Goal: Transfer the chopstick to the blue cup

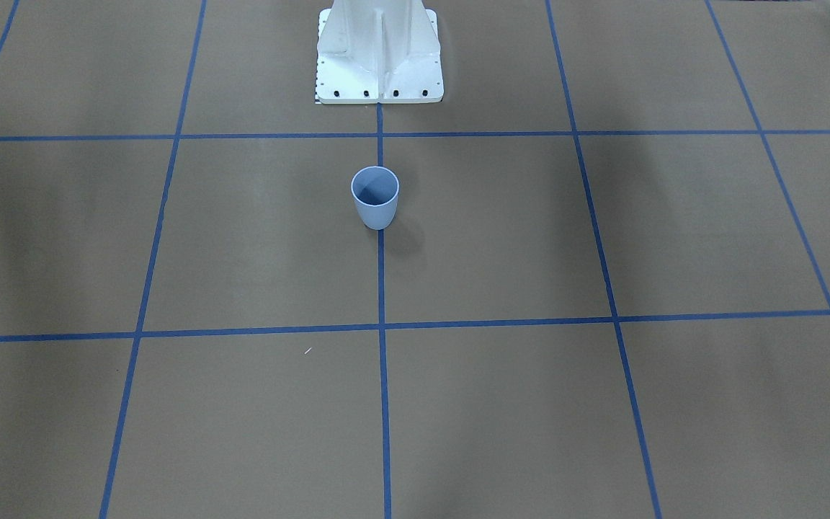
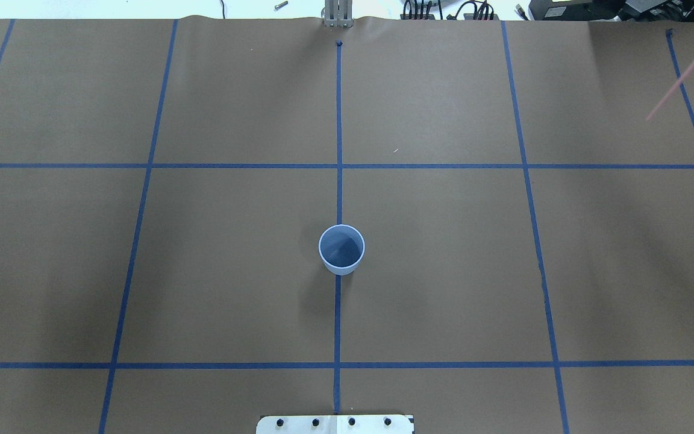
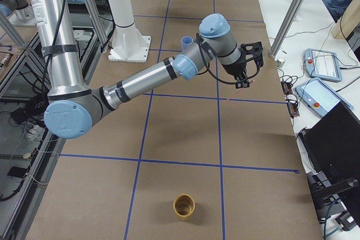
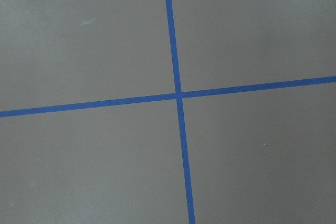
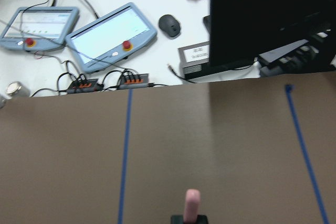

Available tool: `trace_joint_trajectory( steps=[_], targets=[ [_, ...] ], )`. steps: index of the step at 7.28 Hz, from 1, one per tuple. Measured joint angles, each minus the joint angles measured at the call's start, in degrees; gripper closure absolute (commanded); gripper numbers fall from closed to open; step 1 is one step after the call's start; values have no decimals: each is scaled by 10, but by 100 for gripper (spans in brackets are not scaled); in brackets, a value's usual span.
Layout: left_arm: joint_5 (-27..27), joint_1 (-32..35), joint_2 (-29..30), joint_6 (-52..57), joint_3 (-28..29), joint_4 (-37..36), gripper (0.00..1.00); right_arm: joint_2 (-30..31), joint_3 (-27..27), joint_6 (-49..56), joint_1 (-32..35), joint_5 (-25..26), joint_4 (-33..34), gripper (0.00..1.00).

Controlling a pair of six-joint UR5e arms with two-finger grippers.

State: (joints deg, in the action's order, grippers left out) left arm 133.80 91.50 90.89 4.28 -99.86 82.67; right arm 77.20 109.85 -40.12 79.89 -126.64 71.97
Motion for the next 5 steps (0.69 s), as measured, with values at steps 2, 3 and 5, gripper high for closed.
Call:
trace_joint_trajectory(
  steps=[2, 3, 5],
  targets=[
    [0, 0, -5, -1, -5, 0, 1, -68, 14, -2, -96, 1, 0, 100],
    [0, -1, -6, -2, -5, 0, 1, -89, 25, -2, -139, 1, 0, 100],
    [1, -1, -6, -2, -2, -1, 1, -121, 52, -7, -225, 33, 2, 100]
  ],
)
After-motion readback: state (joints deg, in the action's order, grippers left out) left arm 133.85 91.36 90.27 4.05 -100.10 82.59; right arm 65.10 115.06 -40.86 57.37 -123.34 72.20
